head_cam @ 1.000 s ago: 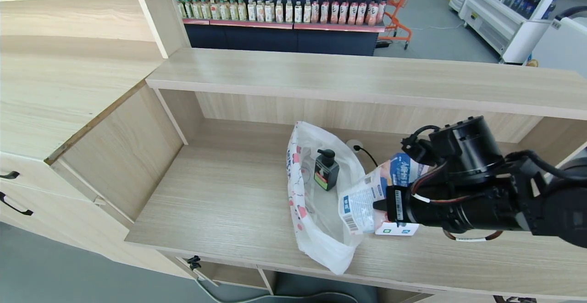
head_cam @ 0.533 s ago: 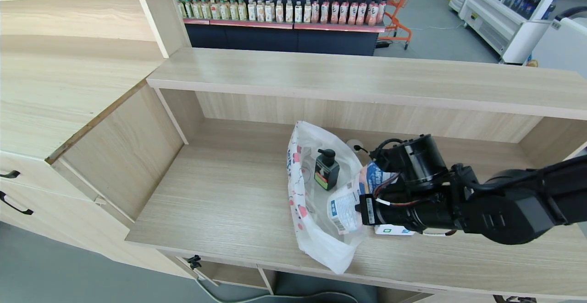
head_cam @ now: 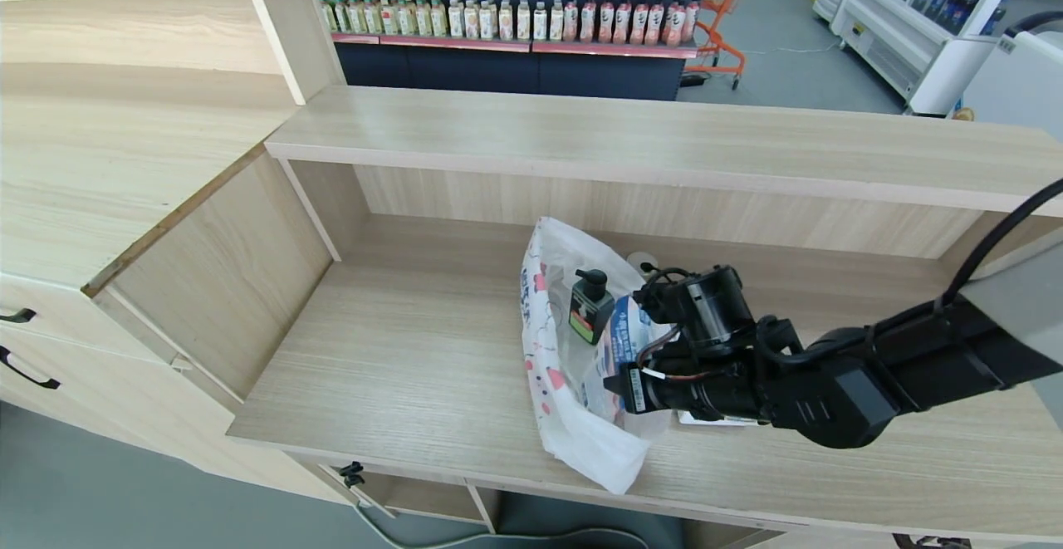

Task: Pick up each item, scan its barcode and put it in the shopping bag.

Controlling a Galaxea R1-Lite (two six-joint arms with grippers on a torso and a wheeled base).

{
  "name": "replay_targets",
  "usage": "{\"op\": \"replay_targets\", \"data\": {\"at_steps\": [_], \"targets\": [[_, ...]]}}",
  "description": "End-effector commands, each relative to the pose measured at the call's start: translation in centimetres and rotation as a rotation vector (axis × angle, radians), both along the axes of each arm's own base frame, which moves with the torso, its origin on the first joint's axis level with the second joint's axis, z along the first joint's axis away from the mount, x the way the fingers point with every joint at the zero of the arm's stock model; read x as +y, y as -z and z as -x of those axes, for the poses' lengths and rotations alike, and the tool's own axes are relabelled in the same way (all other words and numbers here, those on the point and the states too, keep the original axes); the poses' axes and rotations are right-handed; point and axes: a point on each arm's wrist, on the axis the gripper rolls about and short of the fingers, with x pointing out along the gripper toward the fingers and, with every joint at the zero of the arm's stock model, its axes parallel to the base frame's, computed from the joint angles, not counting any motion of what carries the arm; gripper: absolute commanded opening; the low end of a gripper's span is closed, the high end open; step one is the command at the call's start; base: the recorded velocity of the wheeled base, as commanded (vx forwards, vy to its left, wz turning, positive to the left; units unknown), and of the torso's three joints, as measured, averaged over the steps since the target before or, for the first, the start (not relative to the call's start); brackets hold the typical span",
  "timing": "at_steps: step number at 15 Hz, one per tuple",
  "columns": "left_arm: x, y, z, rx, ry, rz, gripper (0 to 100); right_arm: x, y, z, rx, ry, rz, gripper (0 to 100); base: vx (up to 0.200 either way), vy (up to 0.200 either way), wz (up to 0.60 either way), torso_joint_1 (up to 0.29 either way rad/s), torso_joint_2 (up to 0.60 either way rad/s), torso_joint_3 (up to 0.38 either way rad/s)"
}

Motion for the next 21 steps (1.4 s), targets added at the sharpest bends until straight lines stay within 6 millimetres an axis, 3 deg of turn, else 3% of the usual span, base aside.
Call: {"op": "replay_targets", "data": {"at_steps": [1, 4, 7, 9, 10, 12, 13, 15, 16, 19, 21], "targets": [[0.0, 0.0, 0.0, 0.000, 0.000, 0.000, 100, 0.2, -0.8, -0.1, -0.028, -0.007, -0.025, 100, 0.000, 0.000, 0.00, 0.000, 0.00, 0.000], [0.0, 0.0, 0.0, 0.000, 0.000, 0.001, 100, -2.1, -6.3, 1.7, -0.134, -0.043, -0.149, 100, 0.000, 0.000, 0.00, 0.000, 0.00, 0.000], [0.0, 0.0, 0.0, 0.000, 0.000, 0.000, 100, -8.4, -11.0, 5.3, -0.253, 0.032, -0.209, 100, 0.000, 0.000, 0.00, 0.000, 0.00, 0.000], [0.0, 0.0, 0.0, 0.000, 0.000, 0.001, 100, -14.5, -11.9, 9.1, -0.286, 0.164, -0.054, 100, 0.000, 0.000, 0.00, 0.000, 0.00, 0.000], [0.0, 0.0, 0.0, 0.000, 0.000, 0.000, 100, -16.7, -11.6, 11.6, -0.287, 0.231, 0.003, 100, 0.000, 0.000, 0.00, 0.000, 0.00, 0.000], [0.0, 0.0, 0.0, 0.000, 0.000, 0.000, 100, -18.9, -9.7, 17.6, -0.285, 0.359, 0.068, 100, 0.000, 0.000, 0.00, 0.000, 0.00, 0.000], [0.0, 0.0, 0.0, 0.000, 0.000, 0.000, 100, -19.4, -7.9, 21.2, -0.299, 0.416, 0.098, 100, 0.000, 0.000, 0.00, 0.000, 0.00, 0.000], [0.0, 0.0, 0.0, 0.000, 0.000, 0.001, 100, -19.9, -4.4, 25.5, -0.352, 0.457, 0.107, 100, 0.000, 0.000, 0.00, 0.000, 0.00, 0.000], [0.0, 0.0, 0.0, 0.000, 0.000, 0.000, 100, -20.3, -1.6, 28.2, -0.420, 0.474, 0.092, 100, 0.000, 0.000, 0.00, 0.000, 0.00, 0.000], [0.0, 0.0, 0.0, 0.000, 0.000, 0.000, 100, -20.5, 1.7, 30.7, -0.551, 0.514, 0.061, 100, 0.000, 0.000, 0.00, 0.000, 0.00, 0.000], [0.0, 0.0, 0.0, 0.000, 0.000, 0.001, 100, -20.5, 1.9, 31.3, -0.633, 0.500, 0.065, 100, 0.000, 0.000, 0.00, 0.000, 0.00, 0.000]]}}
